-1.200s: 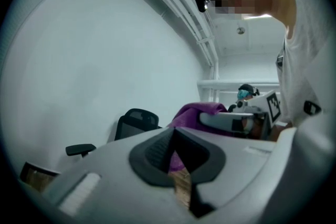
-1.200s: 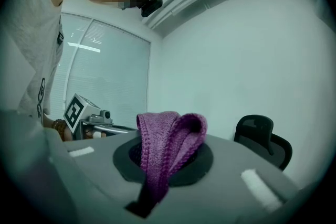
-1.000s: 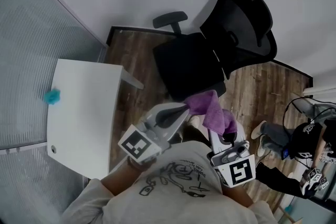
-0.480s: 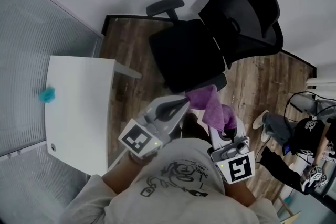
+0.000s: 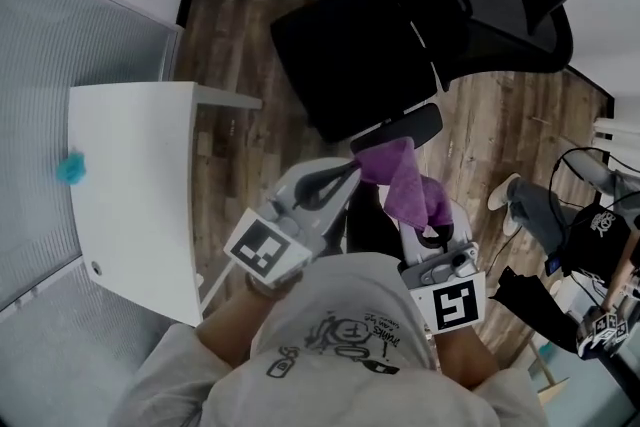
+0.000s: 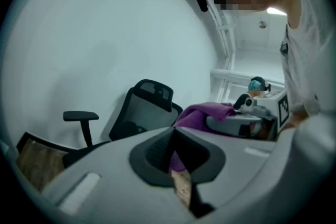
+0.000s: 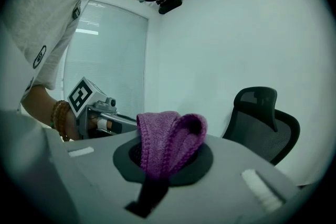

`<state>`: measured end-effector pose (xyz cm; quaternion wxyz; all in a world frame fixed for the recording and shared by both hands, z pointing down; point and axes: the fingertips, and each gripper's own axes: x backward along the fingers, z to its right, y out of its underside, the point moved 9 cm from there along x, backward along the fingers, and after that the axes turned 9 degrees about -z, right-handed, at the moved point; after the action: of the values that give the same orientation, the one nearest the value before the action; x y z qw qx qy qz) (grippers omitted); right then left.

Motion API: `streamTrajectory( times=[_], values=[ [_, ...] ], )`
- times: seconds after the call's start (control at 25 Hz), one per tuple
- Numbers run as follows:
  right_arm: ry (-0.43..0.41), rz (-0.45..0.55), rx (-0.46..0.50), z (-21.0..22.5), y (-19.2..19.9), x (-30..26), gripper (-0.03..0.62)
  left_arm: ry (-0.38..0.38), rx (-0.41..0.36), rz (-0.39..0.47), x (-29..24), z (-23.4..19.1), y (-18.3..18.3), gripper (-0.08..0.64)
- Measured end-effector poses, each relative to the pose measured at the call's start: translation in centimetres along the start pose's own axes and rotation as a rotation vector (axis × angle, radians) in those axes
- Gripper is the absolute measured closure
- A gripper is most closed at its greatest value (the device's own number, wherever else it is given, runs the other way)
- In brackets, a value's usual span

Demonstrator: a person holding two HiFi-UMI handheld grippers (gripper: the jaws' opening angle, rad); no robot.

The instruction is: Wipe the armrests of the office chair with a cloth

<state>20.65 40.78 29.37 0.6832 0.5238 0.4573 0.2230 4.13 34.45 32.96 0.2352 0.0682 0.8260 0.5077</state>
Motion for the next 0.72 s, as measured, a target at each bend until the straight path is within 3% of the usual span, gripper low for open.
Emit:
streamTrajectory(
  times=[0.72],
  values=[
    [-0.017,-0.141,0.056,1.4,14.4,-8.8,0.568,-0.013,0.028,-0.117,-6.0,-7.2,15.1,0.560]
  ],
)
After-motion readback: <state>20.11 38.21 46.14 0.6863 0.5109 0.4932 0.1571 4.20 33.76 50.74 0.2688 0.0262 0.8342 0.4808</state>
